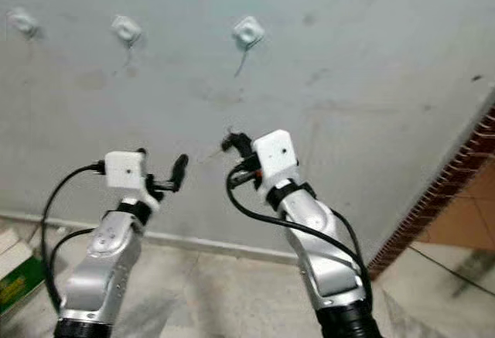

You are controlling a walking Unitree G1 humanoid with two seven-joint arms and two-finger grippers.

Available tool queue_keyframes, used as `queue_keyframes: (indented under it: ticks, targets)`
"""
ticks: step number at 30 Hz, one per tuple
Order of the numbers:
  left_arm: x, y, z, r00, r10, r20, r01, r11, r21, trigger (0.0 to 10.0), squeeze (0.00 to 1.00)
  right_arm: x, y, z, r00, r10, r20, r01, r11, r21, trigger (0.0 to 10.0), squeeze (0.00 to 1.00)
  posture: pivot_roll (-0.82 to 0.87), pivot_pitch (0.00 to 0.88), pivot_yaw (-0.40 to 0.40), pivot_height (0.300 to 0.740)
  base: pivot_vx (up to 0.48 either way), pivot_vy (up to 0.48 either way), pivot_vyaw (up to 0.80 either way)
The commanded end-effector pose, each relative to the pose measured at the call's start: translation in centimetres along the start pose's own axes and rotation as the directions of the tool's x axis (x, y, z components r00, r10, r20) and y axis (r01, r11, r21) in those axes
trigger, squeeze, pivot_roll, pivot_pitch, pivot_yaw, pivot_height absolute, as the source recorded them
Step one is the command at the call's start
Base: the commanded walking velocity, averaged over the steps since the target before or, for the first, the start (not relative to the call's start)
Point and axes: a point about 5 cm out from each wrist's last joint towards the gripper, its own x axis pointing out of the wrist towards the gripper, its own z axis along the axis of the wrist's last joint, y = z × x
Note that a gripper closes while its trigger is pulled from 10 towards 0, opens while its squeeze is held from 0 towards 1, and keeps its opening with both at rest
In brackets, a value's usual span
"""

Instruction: Hang keys on a hook

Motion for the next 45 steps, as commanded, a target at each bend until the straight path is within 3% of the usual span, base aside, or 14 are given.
queue_keyframes:
  ticks: [1,15,45]
  targets:
    - [0.03,0.51,0.02,1.000,0.019,-0.008,-0.019,1.000,0.014,10.0,0.00,0.30,0.25,0.38,1.000,0.013,0.018,-0.013,1.000,0.008,10.0,0.00,-0.04,0.039,0.025,0.740,0.000,0.000,0.00]
    - [0.17,0.62,-0.20,0.999,0.032,-0.028,-0.033,0.999,-0.027,10.0,0.00,0.43,0.20,0.35,1.000,0.005,0.022,-0.005,1.000,0.009,10.0,0.00,-0.04,0.030,0.028,0.740,0.000,0.000,0.00]
    - [0.49,0.27,-0.12,0.999,0.015,-0.035,-0.017,0.999,-0.033,10.0,0.00,0.81,-0.30,0.59,0.999,-0.024,0.027,0.024,0.999,0.021,10.0,0.00,-0.04,0.049,0.025,0.740,0.000,0.330,0.00]
